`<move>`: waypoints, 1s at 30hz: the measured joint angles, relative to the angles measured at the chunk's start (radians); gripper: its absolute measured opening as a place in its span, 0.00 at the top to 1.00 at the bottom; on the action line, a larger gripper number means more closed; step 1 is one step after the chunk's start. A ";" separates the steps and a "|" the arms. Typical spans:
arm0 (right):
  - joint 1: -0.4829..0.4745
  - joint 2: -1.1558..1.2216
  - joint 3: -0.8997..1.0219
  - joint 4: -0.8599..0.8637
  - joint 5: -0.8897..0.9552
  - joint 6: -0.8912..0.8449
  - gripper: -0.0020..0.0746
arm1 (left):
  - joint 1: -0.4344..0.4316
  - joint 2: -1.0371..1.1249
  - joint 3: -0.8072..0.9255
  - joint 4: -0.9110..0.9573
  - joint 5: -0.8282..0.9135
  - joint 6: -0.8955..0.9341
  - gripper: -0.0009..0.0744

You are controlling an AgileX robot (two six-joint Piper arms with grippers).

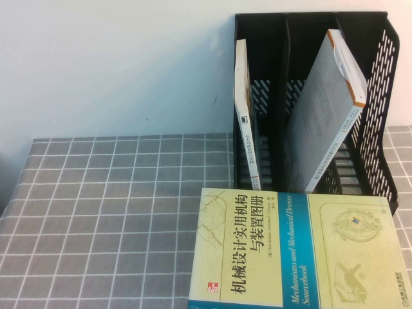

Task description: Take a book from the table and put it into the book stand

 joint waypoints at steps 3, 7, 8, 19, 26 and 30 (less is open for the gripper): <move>0.000 0.000 0.000 0.000 0.000 0.000 0.98 | 0.132 -0.133 0.128 -0.167 0.022 0.182 0.99; 0.000 0.000 0.000 0.000 0.001 0.000 0.98 | 0.274 -0.279 0.287 -0.349 0.029 0.372 0.99; 0.000 0.000 0.000 0.000 0.001 0.000 0.98 | 0.293 -0.311 0.323 -0.370 0.029 0.385 0.99; 0.000 0.000 0.002 0.002 0.002 0.000 0.98 | 0.306 -0.367 0.458 -0.391 0.026 0.300 0.99; 0.000 0.000 0.002 0.002 0.002 0.000 0.98 | 0.301 -0.367 0.458 -0.370 0.026 0.264 0.99; 0.000 0.000 0.002 0.003 0.002 0.000 0.98 | 0.301 -0.367 0.458 -0.366 0.026 0.264 0.99</move>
